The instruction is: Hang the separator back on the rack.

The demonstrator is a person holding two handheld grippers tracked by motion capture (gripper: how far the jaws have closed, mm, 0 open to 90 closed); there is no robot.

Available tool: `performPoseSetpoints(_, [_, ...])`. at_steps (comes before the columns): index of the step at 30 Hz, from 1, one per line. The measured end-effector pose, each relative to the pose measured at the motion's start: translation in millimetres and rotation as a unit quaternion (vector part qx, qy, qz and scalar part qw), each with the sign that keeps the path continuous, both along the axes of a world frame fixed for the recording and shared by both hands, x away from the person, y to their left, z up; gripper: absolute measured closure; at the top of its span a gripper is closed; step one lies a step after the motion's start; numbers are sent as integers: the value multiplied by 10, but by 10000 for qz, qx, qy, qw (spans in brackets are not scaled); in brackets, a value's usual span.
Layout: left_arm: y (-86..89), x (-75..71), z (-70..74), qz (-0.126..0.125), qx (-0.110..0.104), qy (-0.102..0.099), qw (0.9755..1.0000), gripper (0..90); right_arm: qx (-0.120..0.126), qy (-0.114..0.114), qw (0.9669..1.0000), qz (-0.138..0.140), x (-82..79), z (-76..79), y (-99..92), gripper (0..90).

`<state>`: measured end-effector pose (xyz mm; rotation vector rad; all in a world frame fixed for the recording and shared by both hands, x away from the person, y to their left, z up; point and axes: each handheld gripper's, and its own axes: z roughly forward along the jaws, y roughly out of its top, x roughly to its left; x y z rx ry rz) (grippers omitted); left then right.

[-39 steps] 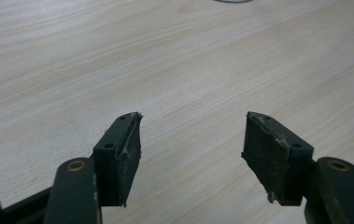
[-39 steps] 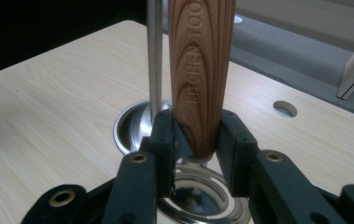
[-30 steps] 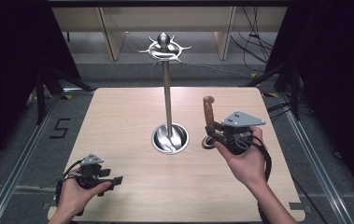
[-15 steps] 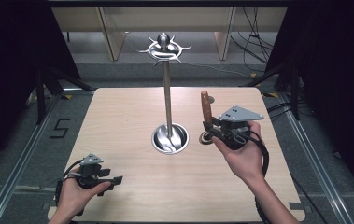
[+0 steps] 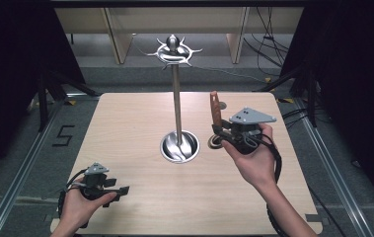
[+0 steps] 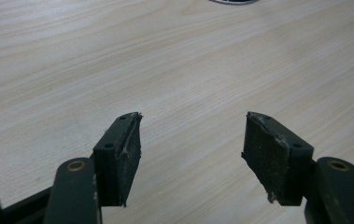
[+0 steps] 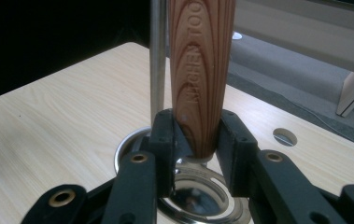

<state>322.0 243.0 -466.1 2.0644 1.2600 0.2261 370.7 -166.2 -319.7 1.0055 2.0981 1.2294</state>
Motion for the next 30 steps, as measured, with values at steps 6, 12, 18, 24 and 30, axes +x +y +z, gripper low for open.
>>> performPoseSetpoints(6, [7, -1, 5, -15, 27, -6, 10000, 361, 19, -55, 10000, -16, 23, 25, 7, 704])
performPoseSetpoints(12, [1, 0, 0, 79, 40, -44, 10000, 361, 33, -65, 10000, 26, 48, 47, 13, 704])
performPoseSetpoints(18, [3, -1, -1, 81, 43, -46, 9999, 361, 71, -96, 9999, 3, 58, 79, 31, 704])
performPoseSetpoints(24, [3, -2, 0, 78, 41, -46, 10000, 359, 36, -289, 9996, -10, 85, 120, 42, 704])
performPoseSetpoints(30, [6, -6, 4, 66, 22, -42, 10000, 358, 92, -227, 9997, 11, 104, 171, 68, 703])
